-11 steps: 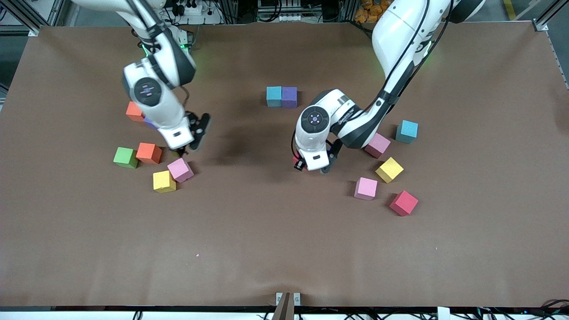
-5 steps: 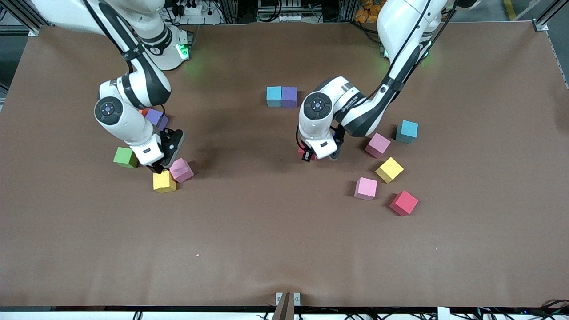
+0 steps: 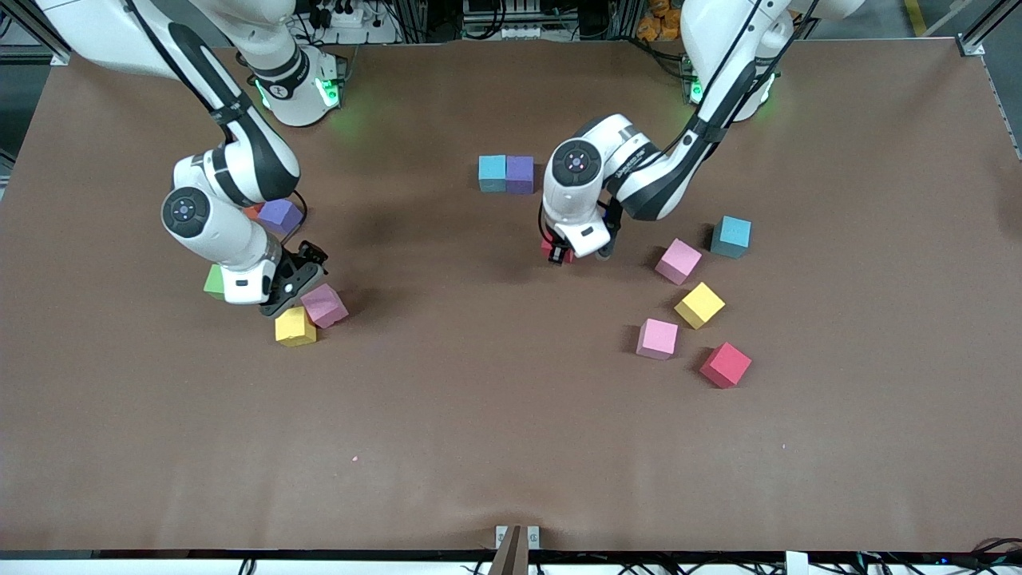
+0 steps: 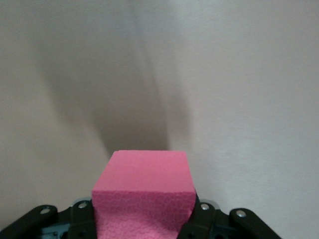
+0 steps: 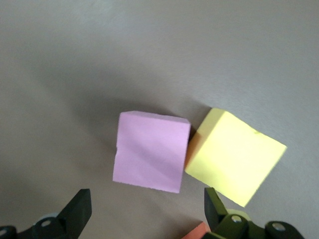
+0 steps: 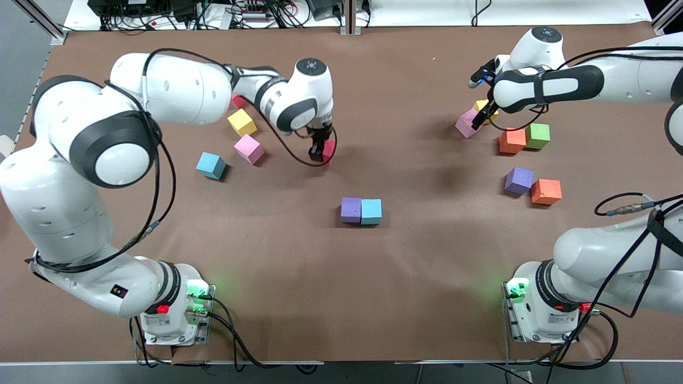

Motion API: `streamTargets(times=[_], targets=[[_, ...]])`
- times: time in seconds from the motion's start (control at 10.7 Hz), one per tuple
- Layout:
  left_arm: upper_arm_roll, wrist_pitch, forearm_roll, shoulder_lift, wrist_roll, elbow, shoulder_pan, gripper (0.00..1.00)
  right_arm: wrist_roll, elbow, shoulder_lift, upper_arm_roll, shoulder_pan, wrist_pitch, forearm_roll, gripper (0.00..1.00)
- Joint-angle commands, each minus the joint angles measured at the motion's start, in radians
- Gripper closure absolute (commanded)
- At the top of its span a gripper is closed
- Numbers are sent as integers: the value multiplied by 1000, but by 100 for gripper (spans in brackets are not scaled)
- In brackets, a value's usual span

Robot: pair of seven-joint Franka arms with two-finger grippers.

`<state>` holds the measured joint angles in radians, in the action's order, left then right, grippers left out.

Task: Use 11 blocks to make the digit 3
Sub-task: 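Grasp the lavender cube with the right gripper while the left carries red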

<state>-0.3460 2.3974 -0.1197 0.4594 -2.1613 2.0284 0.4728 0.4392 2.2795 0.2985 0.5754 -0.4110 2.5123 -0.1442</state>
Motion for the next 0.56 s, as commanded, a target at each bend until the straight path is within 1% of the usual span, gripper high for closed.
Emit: streamTargets(times=[0.0, 0.19, 0.28, 0.47], targets=[[-17, 68, 34, -70, -32, 136, -13, 100, -66, -25, 28, 23, -14, -23, -6, 0], [-50, 155, 41, -96, -110, 212, -14, 100, -66, -38, 51, 23, -11, -17, -12, 0], [-53, 182, 41, -109, -135, 243, -13, 100, -66, -58, 69, 23, 3, -18, -15, 0], [-86, 207, 41, -114, -202, 279, -14, 100, -82, -100, 103, 21, 21, -18, -15, 0]])
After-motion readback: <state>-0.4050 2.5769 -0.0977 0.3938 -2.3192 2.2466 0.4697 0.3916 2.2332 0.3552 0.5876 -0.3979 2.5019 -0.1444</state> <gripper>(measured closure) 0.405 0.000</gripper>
